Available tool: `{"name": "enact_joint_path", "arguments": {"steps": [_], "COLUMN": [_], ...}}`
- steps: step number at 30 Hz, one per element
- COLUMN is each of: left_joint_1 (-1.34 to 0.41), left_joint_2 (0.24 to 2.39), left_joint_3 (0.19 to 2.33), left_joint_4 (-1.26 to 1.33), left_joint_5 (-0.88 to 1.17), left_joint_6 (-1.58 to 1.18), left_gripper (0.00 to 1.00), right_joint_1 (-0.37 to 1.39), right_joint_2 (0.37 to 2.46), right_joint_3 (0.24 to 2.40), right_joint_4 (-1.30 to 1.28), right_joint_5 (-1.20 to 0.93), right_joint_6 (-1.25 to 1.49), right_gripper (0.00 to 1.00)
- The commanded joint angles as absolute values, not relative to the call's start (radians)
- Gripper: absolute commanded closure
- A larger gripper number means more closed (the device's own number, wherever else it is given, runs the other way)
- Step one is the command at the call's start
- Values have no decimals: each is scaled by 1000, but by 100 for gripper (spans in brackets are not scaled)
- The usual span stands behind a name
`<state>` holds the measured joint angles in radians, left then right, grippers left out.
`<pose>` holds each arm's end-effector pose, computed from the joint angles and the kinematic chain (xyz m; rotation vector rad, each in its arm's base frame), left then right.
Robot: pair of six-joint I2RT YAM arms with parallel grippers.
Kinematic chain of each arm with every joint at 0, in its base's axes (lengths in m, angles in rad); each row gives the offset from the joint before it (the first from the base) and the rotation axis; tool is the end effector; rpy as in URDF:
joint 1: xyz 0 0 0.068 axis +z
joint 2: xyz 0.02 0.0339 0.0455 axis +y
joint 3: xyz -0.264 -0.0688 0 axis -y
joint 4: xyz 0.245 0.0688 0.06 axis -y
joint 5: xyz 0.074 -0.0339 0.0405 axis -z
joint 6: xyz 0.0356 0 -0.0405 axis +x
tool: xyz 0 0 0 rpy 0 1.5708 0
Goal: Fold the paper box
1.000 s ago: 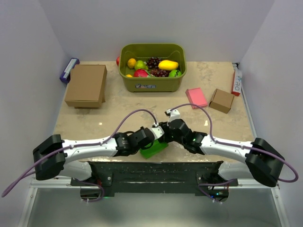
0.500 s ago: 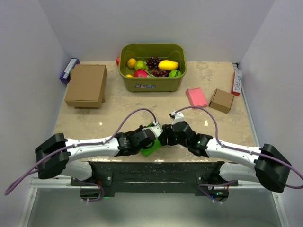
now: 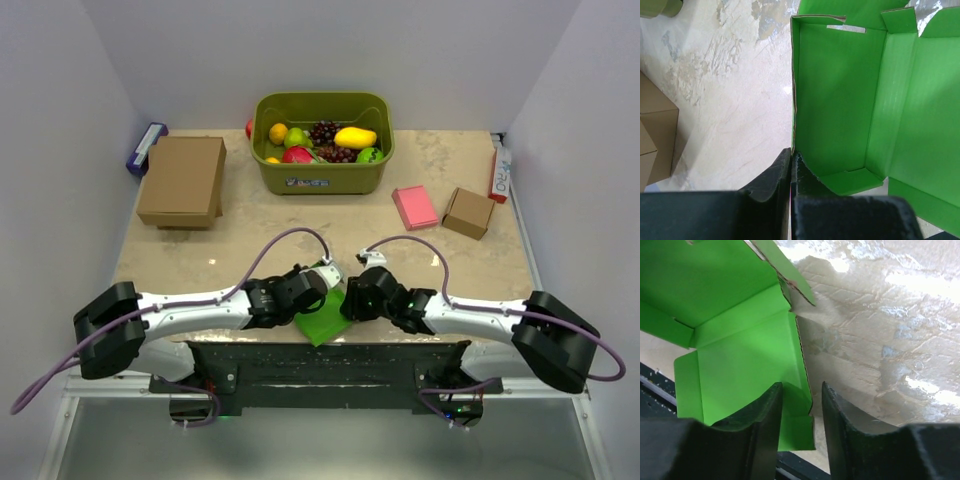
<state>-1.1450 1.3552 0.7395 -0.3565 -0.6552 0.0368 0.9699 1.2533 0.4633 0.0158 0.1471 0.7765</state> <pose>0.1254 -0.2240 0.1944 1.0762 2.0351 0.2899 0.1348 0.1874 0.1561 -0.1603 2.4355 0.6713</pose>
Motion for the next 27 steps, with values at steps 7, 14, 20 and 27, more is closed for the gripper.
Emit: {"name": "enact_joint_path", "arguments": {"steps": [7, 14, 20, 27], "left_joint_1": [-1111, -1112, -1121, -1127], "left_joint_2": [1296, 1304, 1307, 1308], "left_joint_3": [750, 747, 742, 736], "left_joint_4": [-307, -302, -299, -293], "left_joint_5": [-606, -562, -548, -551], "left_joint_6": [18, 49, 57, 67], "left_gripper": [100, 100, 100, 100], "right_joint_1": [974, 974, 909, 735], "right_joint_2": [1384, 1356, 1257, 1048], "right_joint_3": [508, 531, 600, 609], "right_joint_4": [-100, -98, -192, -170], "right_joint_5": [192, 179, 221, 189], "right_joint_6": [824, 818, 758, 657], "right_gripper": [74, 69, 37, 38]}}
